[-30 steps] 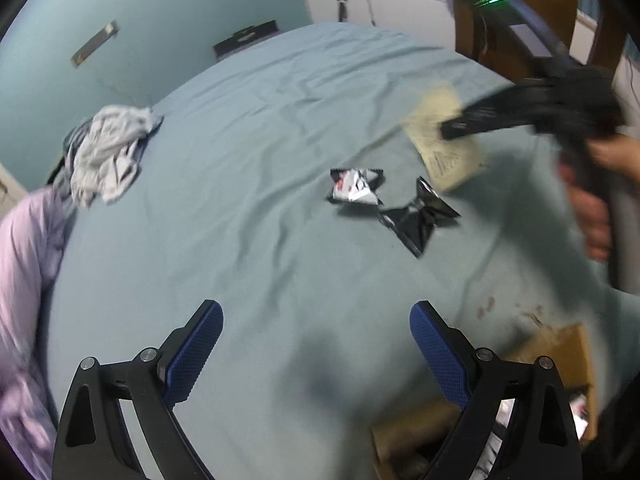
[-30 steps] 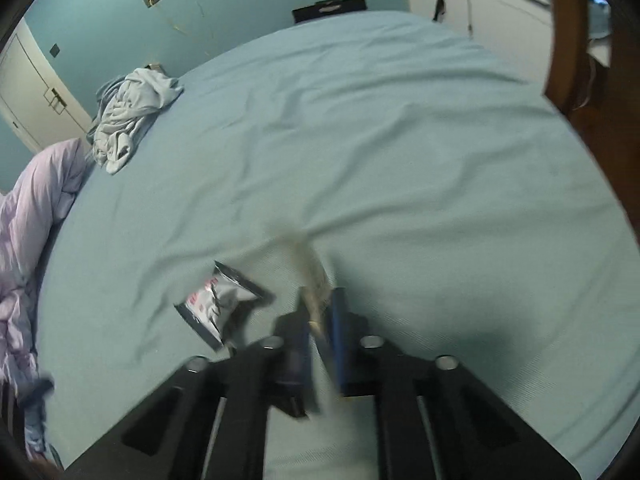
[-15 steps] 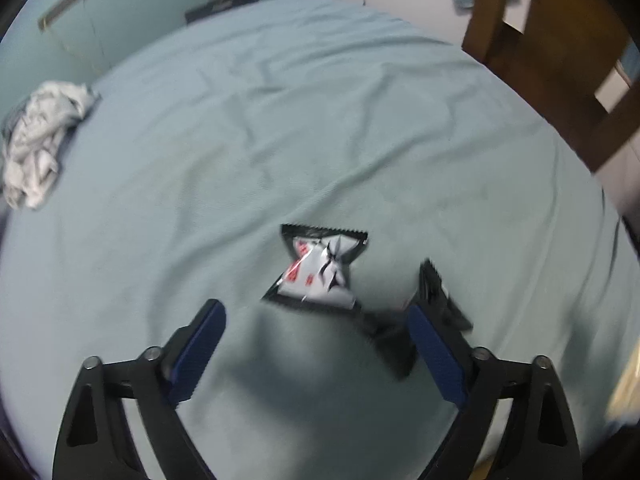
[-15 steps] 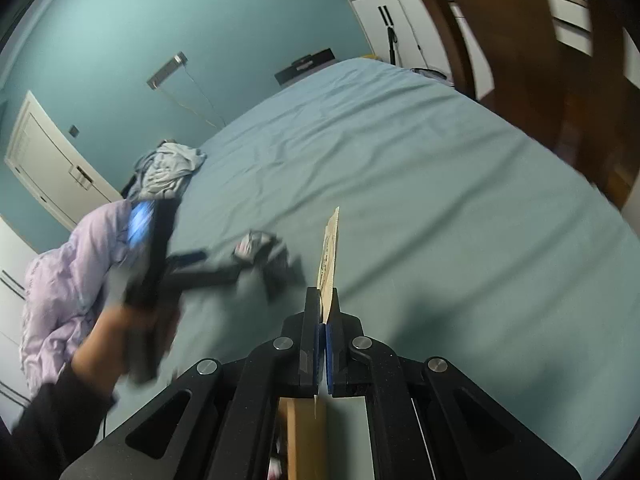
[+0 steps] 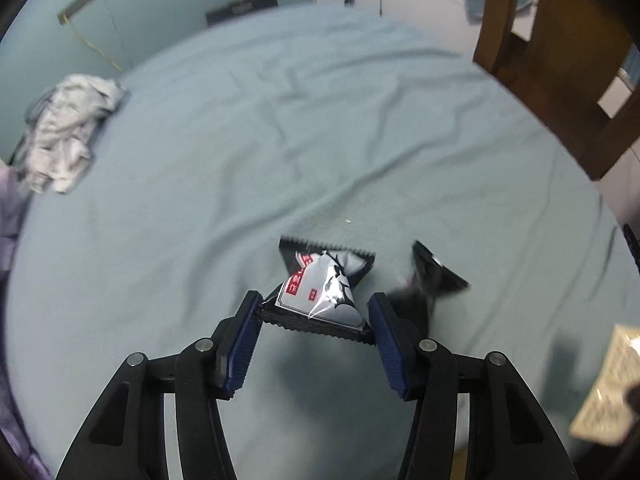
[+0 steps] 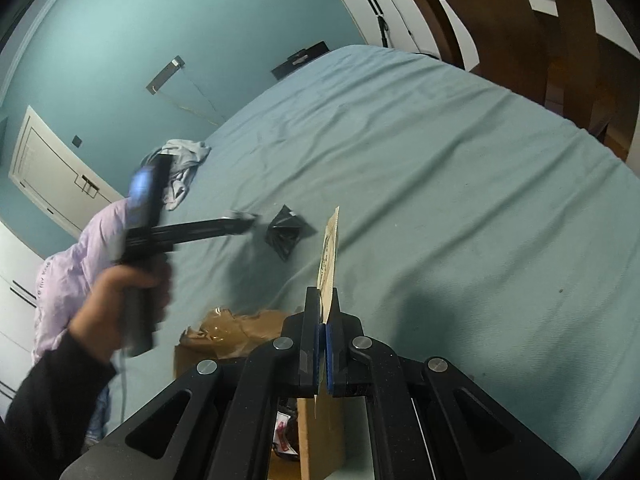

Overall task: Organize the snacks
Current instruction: 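Lower the beige sachet and white packet into the box and open both grippers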

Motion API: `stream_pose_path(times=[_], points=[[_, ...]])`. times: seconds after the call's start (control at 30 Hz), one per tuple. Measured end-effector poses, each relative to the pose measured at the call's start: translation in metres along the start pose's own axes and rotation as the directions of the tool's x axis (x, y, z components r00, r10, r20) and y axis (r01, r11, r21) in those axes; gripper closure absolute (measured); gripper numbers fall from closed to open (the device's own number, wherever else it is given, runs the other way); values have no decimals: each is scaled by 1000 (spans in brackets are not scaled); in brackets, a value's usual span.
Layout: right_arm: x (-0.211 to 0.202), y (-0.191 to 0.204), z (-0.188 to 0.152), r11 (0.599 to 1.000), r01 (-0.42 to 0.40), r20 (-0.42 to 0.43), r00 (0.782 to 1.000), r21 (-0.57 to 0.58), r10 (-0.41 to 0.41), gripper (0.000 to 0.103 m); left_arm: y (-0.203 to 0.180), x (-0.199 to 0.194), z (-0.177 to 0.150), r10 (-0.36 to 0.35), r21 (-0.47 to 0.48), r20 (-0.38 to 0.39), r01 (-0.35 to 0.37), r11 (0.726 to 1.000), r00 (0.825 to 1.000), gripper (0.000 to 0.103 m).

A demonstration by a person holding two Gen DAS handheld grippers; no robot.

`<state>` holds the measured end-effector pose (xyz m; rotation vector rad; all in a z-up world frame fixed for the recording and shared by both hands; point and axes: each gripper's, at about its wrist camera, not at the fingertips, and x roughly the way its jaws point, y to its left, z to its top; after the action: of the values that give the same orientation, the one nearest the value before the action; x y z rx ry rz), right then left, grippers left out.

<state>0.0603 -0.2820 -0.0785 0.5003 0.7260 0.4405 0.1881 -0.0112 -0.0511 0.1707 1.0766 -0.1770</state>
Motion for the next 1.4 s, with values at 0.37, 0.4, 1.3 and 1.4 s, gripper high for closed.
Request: stream_pose_path(times=[0.37,0.4,1.3,1.4], points=[[-33,40,-27,978,47,44,998,-203,-39,103,-3,-125,-94,-88,20,74,87,996,993,49],[-31,43,-29,973,54,38,998,-223,-47,103,-7,-130,-102,-107,16,70,107,994,992,49],[-26,88,-55,879,145,63,989,-455,-130,103,-35,-119,-145,-54,1,38,54,999,998,13],[-21,106,-69,819,183,93,983,-545,-158,103,-29,-114,-144,-36,-25,25,37,999,999,13]])
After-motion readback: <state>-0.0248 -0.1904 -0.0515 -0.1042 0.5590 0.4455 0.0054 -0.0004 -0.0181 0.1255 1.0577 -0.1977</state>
